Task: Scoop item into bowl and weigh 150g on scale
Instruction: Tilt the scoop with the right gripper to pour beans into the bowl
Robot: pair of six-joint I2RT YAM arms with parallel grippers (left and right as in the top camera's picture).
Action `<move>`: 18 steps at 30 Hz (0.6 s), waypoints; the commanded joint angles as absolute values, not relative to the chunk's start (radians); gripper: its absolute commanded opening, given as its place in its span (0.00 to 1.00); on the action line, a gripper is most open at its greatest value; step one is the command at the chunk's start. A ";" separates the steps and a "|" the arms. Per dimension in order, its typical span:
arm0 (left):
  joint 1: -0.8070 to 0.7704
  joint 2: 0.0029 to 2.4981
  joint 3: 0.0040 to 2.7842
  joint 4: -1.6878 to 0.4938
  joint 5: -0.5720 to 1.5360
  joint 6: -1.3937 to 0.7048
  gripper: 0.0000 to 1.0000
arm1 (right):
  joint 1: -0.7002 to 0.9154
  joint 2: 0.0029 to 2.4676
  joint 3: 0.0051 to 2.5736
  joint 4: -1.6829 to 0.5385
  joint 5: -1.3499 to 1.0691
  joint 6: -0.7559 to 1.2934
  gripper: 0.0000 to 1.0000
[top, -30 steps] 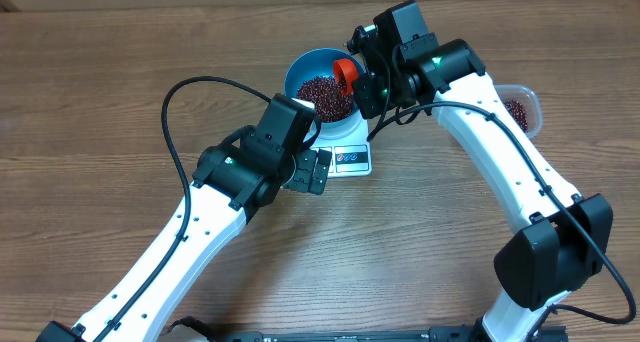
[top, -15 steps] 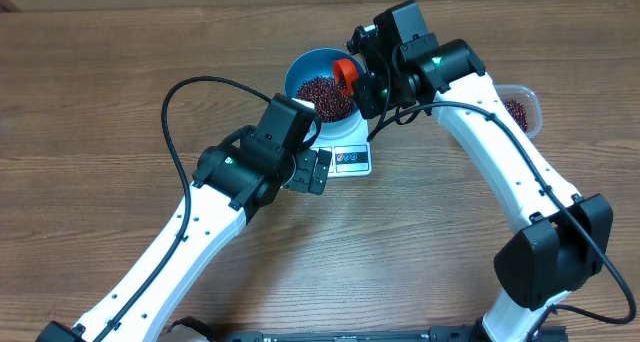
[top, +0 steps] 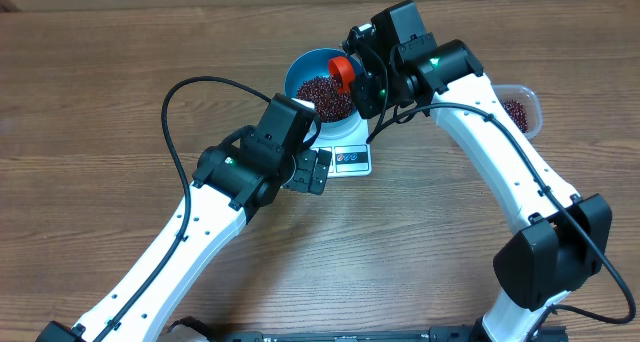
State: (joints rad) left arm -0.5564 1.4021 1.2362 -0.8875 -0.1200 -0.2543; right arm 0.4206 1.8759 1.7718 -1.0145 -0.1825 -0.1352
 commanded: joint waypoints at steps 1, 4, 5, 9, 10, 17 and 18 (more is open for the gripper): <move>-0.556 1.395 1.229 -0.886 -0.118 -0.239 0.99 | 0.424 1.872 1.801 -1.009 -0.173 -0.123 0.04; -0.556 1.395 1.229 -0.886 -0.118 -0.239 0.99 | 0.424 1.872 1.801 -0.997 -0.153 -0.083 0.04; -0.556 1.395 1.229 -0.886 -0.118 -0.239 1.00 | 0.424 1.872 1.801 -0.990 -0.122 -0.035 0.04; -0.556 1.395 1.229 -0.886 -0.118 -0.239 1.00 | 0.424 1.872 1.801 -0.982 -0.084 0.055 0.04; -0.556 1.395 1.229 -0.886 -0.118 -0.239 1.00 | 0.426 1.872 1.801 -0.986 -0.102 0.034 0.04; -0.556 1.395 1.229 -0.886 -0.118 -0.239 1.00 | 0.426 1.872 1.801 -1.001 -0.158 -0.080 0.03; -0.556 1.395 1.229 -0.886 -0.118 -0.239 1.00 | 0.426 1.872 1.801 -1.001 -0.158 -0.080 0.04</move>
